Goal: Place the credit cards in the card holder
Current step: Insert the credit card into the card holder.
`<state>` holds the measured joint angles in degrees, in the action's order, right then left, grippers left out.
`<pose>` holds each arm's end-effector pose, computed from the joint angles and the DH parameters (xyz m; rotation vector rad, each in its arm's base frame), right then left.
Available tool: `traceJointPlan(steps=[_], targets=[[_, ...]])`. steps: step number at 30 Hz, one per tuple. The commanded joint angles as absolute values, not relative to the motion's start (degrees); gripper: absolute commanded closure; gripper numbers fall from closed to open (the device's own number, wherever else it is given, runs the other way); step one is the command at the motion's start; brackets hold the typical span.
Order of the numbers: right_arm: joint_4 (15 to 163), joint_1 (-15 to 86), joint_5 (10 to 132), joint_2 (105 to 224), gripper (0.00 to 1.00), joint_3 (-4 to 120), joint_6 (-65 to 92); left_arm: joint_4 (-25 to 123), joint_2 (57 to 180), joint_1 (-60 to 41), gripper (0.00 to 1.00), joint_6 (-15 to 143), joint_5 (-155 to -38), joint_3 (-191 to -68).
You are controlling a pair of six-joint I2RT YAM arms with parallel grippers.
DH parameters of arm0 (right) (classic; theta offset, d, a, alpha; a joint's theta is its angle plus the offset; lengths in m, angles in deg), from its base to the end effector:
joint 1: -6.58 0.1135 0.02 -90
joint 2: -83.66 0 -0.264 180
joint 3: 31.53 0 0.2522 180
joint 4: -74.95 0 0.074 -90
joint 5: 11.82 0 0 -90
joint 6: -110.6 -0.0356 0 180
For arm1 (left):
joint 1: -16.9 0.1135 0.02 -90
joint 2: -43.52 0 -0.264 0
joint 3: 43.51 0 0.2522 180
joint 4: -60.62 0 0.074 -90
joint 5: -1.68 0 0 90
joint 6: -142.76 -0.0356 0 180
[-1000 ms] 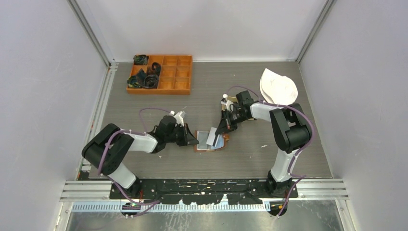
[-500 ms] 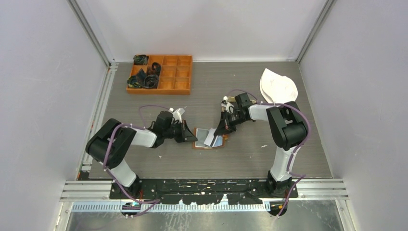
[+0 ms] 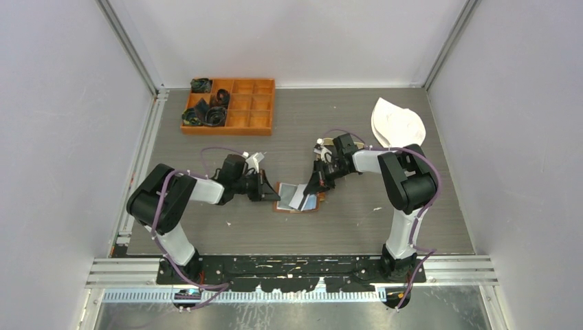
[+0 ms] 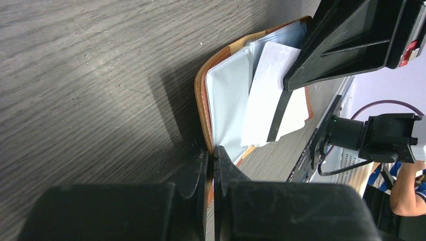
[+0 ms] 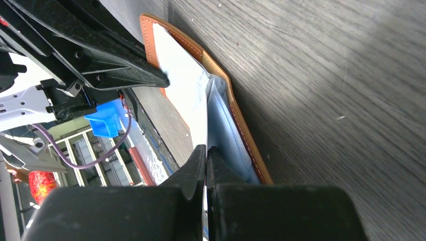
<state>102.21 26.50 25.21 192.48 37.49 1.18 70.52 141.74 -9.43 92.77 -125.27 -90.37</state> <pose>0.3063 0.1412 0.1141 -0.2869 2.7191 1.4621 0.2522 -0.1487 0.1100 0.0749 2.4856 -1.2943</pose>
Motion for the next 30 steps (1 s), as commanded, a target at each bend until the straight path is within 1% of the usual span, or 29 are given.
traceJointPlan(steps=[1, 18, 30], targets=[[101.65, 27.72, 26.66, 193.42, 0.99, 37.73, 1.58, 69.79, 143.46, -8.82, 1.00, 91.15, -126.30, -92.37], [101.25, 28.80, 27.78, 194.80, 0.98, 38.56, -1.37, 65.99, 144.14, -8.77, 0.99, 89.42, -126.26, -94.61], [103.96, 29.82, 31.52, 194.66, 0.96, 39.86, -2.16, 64.25, 144.25, -8.76, 0.99, 88.41, -126.01, -95.67]])
